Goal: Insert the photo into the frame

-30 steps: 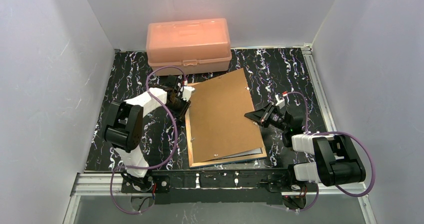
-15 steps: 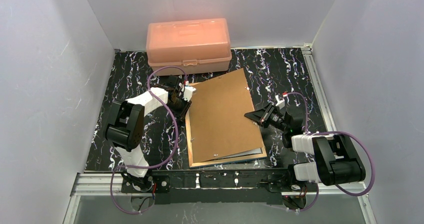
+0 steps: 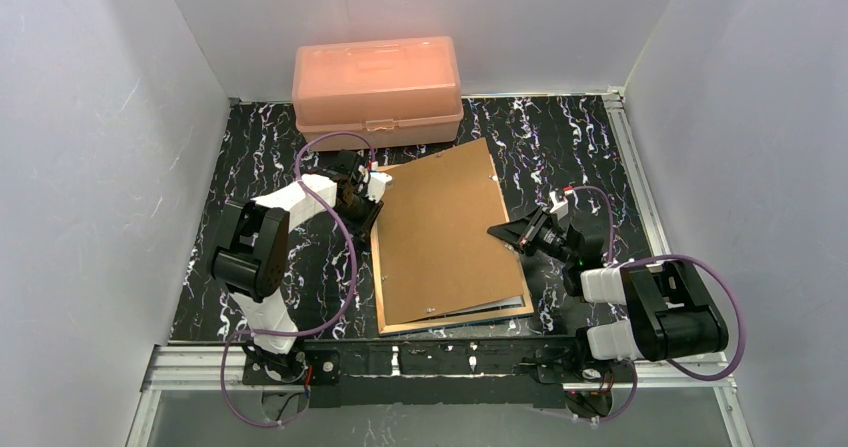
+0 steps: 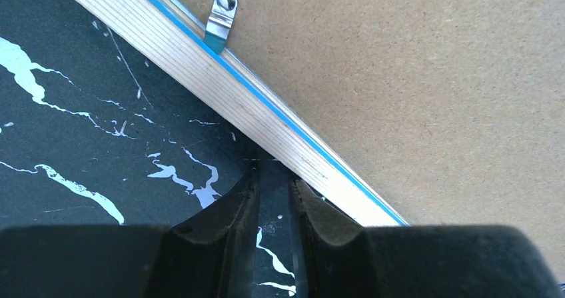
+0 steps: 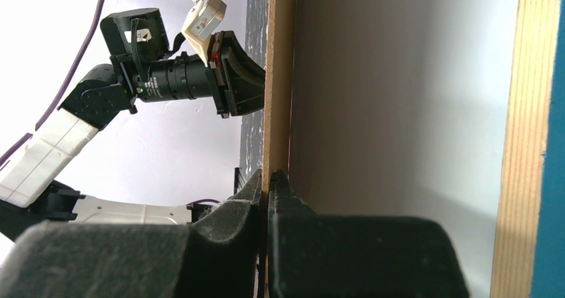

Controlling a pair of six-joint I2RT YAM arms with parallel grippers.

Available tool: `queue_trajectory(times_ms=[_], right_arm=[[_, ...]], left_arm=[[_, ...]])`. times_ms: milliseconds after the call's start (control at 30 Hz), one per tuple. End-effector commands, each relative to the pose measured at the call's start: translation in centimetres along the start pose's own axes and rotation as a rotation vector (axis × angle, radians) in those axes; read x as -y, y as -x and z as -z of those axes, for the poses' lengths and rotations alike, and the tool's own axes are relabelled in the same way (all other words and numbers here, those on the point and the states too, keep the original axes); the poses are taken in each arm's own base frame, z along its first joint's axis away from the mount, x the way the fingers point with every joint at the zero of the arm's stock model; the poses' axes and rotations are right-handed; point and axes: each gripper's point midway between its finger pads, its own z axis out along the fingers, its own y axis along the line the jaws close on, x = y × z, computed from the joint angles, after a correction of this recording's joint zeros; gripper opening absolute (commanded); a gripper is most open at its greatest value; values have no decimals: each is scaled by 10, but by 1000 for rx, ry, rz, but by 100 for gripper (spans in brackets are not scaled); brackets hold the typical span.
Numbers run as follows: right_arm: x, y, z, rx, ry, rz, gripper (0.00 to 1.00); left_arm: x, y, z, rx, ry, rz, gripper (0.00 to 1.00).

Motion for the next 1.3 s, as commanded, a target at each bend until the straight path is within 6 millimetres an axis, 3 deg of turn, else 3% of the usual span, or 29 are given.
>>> queue_trajectory(times_ms=[0, 567, 933, 1267], right_arm=[[-11, -2, 1, -1, 56, 59, 1], [22, -16, 1, -64, -167, 196, 2], [54, -24, 4, -173, -380, 275, 42], [54, -17, 9, -246, -513, 399, 74]], left_arm=[[10, 2, -2, 0, -41, -14, 20], [10, 5, -1, 6, -38, -21, 19], [9, 4, 5, 13, -25, -34, 18], [8, -1, 8, 10, -14, -38, 17]])
